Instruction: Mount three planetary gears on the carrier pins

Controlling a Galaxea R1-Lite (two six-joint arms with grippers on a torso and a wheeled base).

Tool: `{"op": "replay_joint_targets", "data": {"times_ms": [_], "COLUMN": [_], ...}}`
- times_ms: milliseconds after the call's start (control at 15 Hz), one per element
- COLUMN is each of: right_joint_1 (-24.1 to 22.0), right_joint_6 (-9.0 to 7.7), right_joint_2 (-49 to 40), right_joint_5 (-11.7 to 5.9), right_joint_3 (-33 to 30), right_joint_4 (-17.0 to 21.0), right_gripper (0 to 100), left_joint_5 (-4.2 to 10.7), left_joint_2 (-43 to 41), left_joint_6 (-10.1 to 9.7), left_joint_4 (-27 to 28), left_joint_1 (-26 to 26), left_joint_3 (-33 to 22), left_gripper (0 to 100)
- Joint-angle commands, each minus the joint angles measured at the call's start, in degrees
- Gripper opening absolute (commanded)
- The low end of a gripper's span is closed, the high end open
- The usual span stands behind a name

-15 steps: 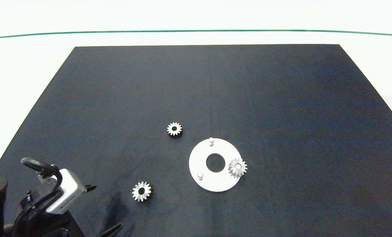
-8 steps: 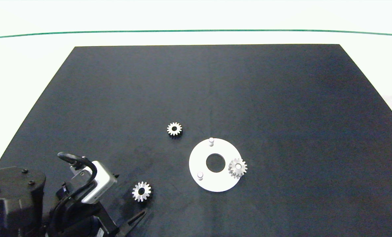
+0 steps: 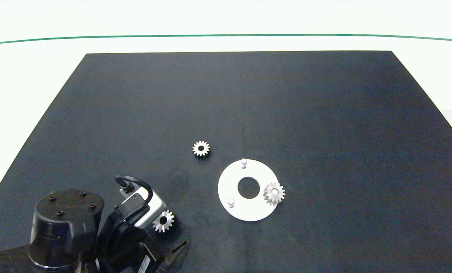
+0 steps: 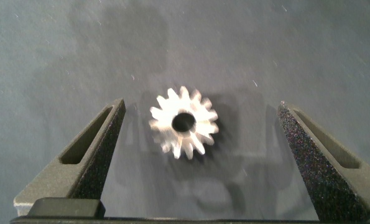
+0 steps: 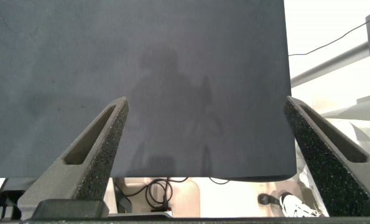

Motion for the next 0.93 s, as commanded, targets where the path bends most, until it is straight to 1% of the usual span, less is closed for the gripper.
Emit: {"op": "replay_joint_targets", "data": {"times_ms": [67,533,933], "right_joint_1": [0.77,0.94,0.94], "right_joint_6": [-0.01,-0.1,-0.1], "right_joint_2": [0.02,-0.41,-0.77], "right_joint_5": [-0.15,-0.24,-0.24], "right_joint_3": [0.0,0.09,0.09], "right_joint_4": [0.23,0.31,0.4], "right_gripper": [100,100,100], "left_joint_5": [0.12,0.12,0.12], "left_joint_2": [1.79,1.26,1.35], "left_joint_6": [0.06,0.24,0.24], "left_joint_4": [-0.41,-0.58,-0.67], "left_joint_1": [-0.08,1.32,1.32], "left_joint_3": [0.04,0.56,0.48], "left_gripper": [95,82,70]}}
